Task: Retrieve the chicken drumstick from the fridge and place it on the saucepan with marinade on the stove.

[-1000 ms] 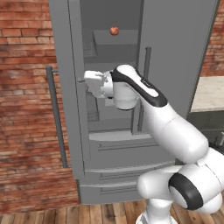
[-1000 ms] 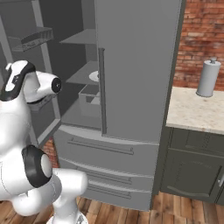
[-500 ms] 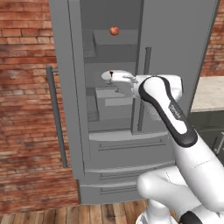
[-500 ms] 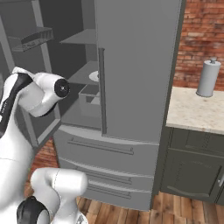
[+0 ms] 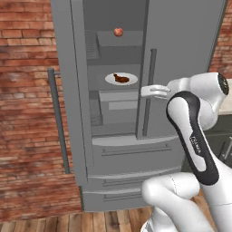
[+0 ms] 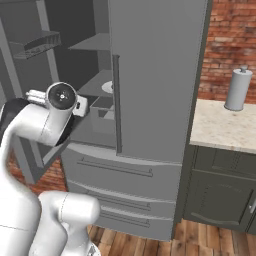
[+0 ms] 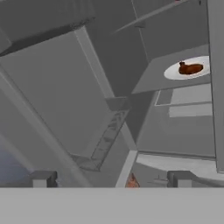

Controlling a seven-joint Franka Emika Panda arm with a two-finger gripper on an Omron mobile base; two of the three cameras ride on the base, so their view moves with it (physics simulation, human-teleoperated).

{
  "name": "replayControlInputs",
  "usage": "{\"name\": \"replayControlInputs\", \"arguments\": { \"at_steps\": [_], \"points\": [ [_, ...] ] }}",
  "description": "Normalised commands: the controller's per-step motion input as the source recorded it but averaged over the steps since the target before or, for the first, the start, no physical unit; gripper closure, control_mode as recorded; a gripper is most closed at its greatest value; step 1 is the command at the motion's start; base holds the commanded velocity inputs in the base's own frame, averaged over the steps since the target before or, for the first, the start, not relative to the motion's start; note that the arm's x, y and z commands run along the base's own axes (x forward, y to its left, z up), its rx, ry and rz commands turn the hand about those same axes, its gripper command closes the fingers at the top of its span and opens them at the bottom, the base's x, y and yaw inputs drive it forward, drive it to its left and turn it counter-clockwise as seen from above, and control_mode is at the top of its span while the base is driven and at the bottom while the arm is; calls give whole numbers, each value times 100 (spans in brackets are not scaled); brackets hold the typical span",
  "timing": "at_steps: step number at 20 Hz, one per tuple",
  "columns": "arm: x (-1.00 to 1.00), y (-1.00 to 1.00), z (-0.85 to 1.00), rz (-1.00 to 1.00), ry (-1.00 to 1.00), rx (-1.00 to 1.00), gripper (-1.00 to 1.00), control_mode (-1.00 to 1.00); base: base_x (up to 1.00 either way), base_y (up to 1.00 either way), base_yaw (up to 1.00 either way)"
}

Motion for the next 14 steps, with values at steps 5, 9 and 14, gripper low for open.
{"name": "replayControlInputs", "arguments": {
  "at_steps": [5,9,14],
  "points": [
    [-9,-96,-17,-34,1,-42,-100,-100,0,0,0],
    [30,-32,-6,-21,-1,-16,-100,-100,0,0,0],
    [42,0,0,0,0,0,-100,-100,0,0,0]
  ]
}}
